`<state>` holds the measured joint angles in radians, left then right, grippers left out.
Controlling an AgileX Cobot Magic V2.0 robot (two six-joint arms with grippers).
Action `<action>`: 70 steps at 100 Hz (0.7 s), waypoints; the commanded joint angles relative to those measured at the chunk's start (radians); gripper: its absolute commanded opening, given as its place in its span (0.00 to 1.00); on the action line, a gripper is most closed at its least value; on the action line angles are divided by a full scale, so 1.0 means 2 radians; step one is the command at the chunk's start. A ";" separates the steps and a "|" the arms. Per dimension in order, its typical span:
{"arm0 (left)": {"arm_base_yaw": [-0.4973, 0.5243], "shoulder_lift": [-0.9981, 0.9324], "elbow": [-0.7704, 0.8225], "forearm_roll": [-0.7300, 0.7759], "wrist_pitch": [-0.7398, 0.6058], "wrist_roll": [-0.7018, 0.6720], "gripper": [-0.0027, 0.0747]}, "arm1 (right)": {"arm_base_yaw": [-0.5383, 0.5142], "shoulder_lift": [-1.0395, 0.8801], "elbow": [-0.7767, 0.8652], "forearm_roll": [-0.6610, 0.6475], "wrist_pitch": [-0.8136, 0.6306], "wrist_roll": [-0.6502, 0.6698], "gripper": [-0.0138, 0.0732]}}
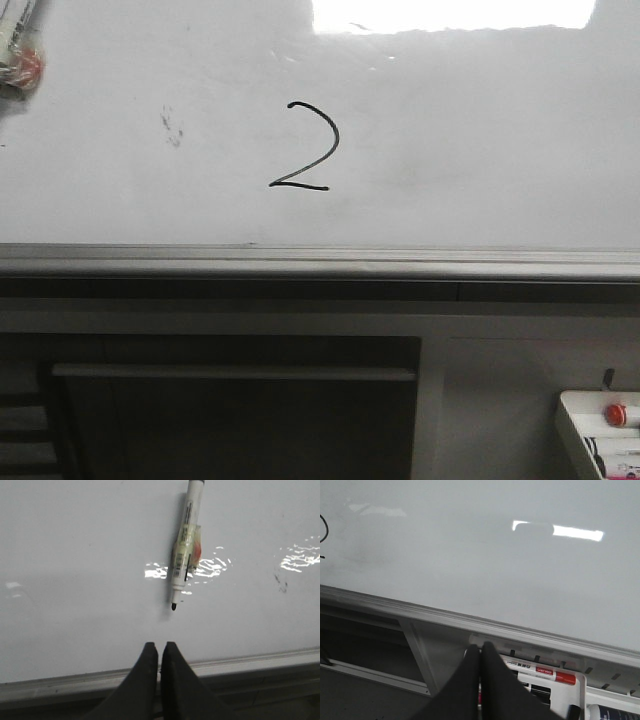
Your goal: Write number 2 on whiteboard
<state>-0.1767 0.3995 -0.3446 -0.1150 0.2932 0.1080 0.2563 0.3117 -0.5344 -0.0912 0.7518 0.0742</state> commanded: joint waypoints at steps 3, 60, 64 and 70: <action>0.002 0.002 -0.001 -0.008 -0.044 -0.006 0.01 | -0.003 0.004 -0.012 -0.009 -0.034 -0.001 0.08; 0.057 -0.144 0.148 0.004 -0.154 -0.006 0.01 | -0.003 0.004 -0.012 -0.009 -0.033 -0.001 0.08; 0.057 -0.161 0.164 0.004 -0.167 -0.006 0.01 | -0.003 0.004 -0.012 -0.009 -0.033 -0.001 0.08; 0.056 -0.184 0.185 0.004 -0.184 -0.006 0.01 | -0.003 0.004 -0.012 -0.009 -0.033 -0.001 0.08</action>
<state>-0.0668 0.0791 -0.0043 -0.1077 0.0717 0.1044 0.2563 0.3109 -0.5344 -0.0934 0.7540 0.0742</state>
